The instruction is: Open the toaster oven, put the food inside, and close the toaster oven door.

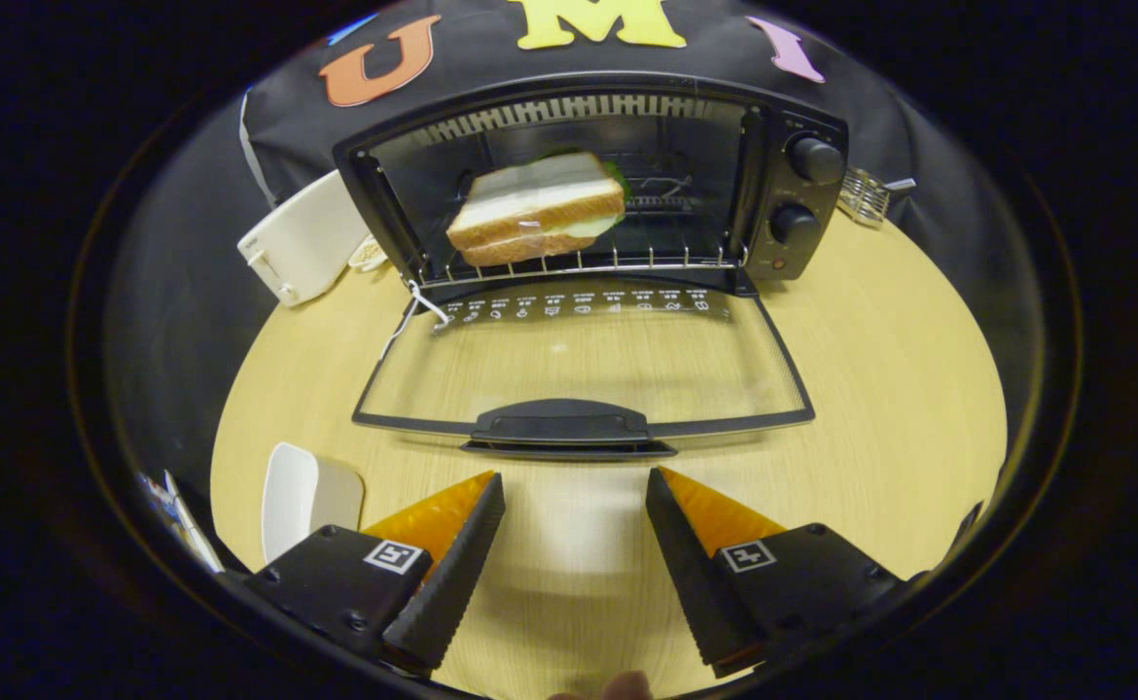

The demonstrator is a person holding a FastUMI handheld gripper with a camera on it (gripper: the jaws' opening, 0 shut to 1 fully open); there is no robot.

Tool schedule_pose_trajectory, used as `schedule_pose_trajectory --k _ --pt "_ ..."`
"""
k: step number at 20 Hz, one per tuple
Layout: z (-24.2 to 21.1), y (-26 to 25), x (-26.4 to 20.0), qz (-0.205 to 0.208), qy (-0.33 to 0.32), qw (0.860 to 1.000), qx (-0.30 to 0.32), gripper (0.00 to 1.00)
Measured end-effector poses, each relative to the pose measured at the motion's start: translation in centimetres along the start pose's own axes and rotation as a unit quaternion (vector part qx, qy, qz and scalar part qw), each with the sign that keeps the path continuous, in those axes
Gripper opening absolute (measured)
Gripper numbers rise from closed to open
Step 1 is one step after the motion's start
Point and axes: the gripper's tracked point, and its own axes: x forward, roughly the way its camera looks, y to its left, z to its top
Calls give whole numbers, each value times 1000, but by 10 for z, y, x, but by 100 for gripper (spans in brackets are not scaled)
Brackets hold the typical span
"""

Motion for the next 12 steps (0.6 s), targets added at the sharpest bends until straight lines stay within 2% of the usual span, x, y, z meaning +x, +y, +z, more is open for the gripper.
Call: schedule_pose_trajectory --k 5,9,12 --pt "4 1 -2 -8 -12 1000 15 96" --pt "14 4 -20 -4 -23 999 33 96" --pt "28 7 -39 -2 -56 998 37 96"
